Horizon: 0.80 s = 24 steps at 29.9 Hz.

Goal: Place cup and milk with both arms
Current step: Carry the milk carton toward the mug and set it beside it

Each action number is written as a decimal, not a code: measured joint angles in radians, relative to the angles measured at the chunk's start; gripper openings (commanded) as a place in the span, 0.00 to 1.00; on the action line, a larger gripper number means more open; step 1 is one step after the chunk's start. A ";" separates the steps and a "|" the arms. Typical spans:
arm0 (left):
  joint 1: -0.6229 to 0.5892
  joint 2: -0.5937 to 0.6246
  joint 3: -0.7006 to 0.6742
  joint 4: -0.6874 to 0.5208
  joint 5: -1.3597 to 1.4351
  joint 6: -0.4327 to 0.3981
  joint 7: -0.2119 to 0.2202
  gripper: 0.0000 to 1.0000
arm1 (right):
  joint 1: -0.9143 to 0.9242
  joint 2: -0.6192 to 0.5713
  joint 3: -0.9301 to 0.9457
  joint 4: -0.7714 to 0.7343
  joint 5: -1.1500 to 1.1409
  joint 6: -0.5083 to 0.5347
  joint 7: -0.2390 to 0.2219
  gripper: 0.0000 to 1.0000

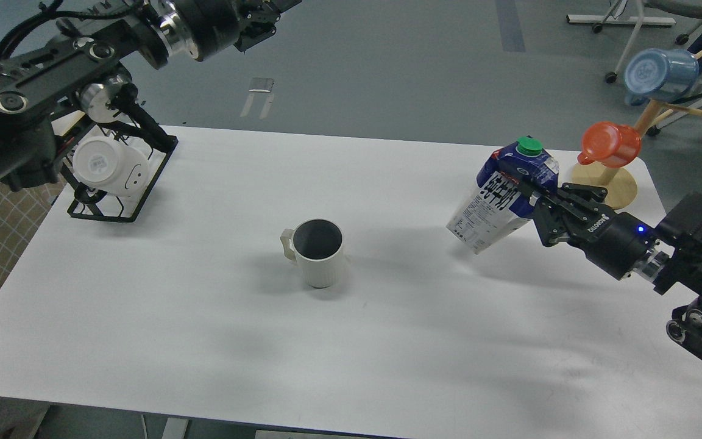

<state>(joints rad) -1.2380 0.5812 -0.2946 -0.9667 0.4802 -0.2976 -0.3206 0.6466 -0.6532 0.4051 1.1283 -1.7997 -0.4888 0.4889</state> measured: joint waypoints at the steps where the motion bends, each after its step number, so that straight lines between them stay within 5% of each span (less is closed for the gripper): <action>1: 0.000 0.000 0.000 0.000 0.000 0.000 0.000 0.94 | 0.013 0.017 -0.003 0.000 -0.008 0.000 0.000 0.00; 24: 0.020 0.003 -0.001 0.000 0.003 -0.001 0.001 0.94 | 0.071 0.307 -0.026 -0.156 -0.232 0.000 0.000 0.00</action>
<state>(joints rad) -1.2181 0.5845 -0.2957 -0.9664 0.4832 -0.2988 -0.3192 0.7177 -0.3460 0.3789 0.9721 -2.0314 -0.4886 0.4888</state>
